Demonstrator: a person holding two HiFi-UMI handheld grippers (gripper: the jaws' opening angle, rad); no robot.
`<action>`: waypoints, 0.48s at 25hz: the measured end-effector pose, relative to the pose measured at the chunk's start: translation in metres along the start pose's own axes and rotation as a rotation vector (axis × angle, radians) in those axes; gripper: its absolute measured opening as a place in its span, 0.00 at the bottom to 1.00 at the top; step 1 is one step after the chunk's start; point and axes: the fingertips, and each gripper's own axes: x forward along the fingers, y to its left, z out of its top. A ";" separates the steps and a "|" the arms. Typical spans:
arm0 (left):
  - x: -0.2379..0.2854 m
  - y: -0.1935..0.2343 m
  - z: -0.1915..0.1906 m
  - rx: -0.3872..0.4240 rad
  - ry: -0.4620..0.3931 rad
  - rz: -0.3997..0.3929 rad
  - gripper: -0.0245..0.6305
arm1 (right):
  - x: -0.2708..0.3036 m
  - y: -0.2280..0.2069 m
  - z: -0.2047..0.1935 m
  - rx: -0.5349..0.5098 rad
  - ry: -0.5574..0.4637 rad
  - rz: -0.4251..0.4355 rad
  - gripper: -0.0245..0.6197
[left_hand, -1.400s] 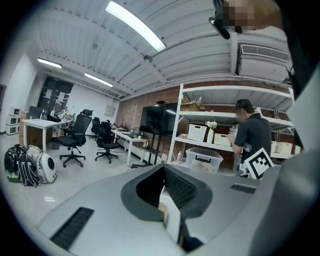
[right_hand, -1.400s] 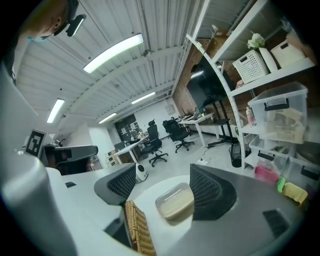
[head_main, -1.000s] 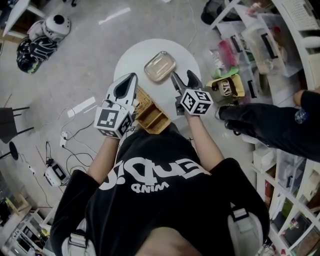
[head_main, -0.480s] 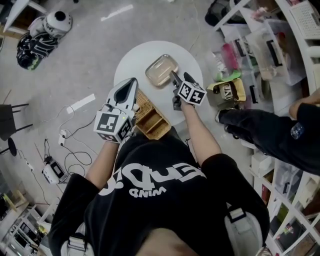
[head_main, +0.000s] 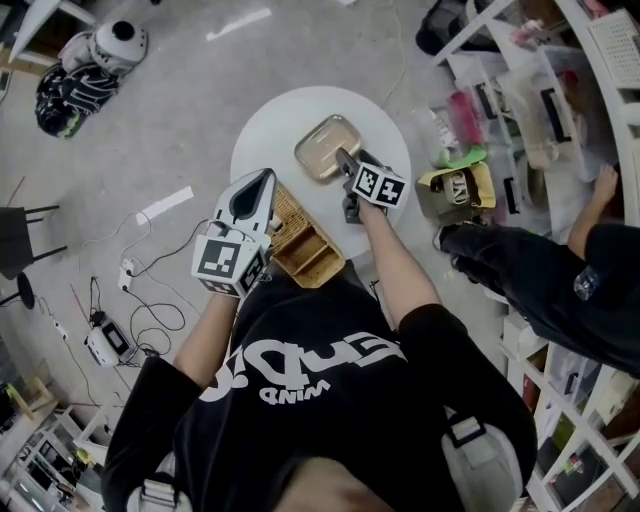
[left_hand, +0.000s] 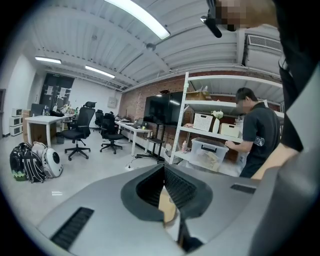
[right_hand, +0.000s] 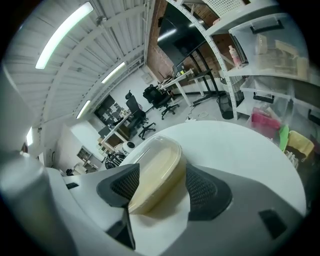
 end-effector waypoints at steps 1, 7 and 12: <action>0.000 0.001 -0.001 -0.004 0.000 -0.001 0.04 | 0.002 0.000 -0.002 0.004 0.008 0.001 0.45; -0.003 0.005 -0.001 -0.030 0.001 0.004 0.04 | 0.006 0.001 -0.011 0.009 0.039 0.005 0.39; 0.000 0.006 0.000 -0.048 -0.001 0.007 0.04 | 0.006 0.003 -0.008 -0.032 0.057 -0.015 0.37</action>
